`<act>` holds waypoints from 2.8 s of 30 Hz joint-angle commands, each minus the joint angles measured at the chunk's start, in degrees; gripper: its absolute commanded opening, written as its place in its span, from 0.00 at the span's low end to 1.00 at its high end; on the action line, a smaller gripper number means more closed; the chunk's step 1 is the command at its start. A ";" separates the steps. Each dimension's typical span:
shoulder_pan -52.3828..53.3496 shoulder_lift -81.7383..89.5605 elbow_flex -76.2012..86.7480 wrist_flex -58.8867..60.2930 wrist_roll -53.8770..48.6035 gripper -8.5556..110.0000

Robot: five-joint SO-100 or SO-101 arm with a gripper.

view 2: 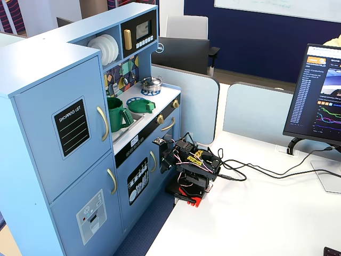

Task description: Pick up the lid from the counter and put it on the green recipient

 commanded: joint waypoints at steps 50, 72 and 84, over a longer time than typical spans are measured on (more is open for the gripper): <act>38.67 -31.38 -32.61 -68.47 -3.78 0.51; 32.52 -63.81 -55.81 -79.28 -8.09 0.47; 31.90 -72.86 -62.23 -78.84 -11.34 0.35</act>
